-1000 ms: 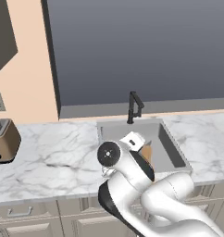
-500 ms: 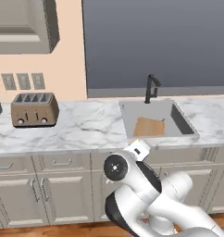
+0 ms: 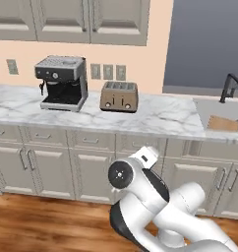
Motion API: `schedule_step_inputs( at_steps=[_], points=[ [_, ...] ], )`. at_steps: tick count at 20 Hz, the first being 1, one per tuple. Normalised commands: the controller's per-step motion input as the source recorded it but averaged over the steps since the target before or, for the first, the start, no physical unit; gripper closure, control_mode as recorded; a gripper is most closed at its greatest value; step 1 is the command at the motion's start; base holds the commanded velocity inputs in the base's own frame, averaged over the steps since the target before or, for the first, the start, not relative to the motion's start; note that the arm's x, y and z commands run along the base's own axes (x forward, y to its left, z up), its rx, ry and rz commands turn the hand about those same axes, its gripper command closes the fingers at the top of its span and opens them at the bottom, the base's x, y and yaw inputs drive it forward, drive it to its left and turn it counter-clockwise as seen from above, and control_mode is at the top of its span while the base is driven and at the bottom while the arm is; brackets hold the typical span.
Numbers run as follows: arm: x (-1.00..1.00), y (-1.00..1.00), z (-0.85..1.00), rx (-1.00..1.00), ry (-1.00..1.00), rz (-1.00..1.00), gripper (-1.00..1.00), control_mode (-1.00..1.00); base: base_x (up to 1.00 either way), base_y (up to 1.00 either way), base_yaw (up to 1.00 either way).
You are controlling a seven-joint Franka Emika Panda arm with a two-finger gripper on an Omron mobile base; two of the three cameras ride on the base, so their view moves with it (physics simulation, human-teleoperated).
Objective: Move the cutting board and knife to the sink. Then move spray from the cabinet to the counter.
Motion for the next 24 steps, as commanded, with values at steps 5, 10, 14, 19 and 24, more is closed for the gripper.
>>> schedule_step_inputs(
  at_steps=[5, 10, 14, 19, 24],
  points=[
    [0.00, 0.00, 0.00, 0.00, 0.00, 0.00, -1.00, 1.00, 0.06, 1.00, 0.49],
    [0.00, 0.00, 0.00, 0.00, 0.00, 0.00, -1.00, 1.00, 0.21, 0.99, 0.51],
    [0.00, 0.00, 0.00, 0.00, 0.00, 0.00, -1.00, 1.00, 0.16, 0.86, 0.50],
    [0.00, 0.00, 0.00, 0.00, 0.00, 0.00, -1.00, 1.00, 0.15, 0.76, 0.51],
    [0.00, 0.00, 0.00, 0.00, 0.00, 0.00, -1.00, 1.00, 0.42, 0.42, 0.47]
  ],
)
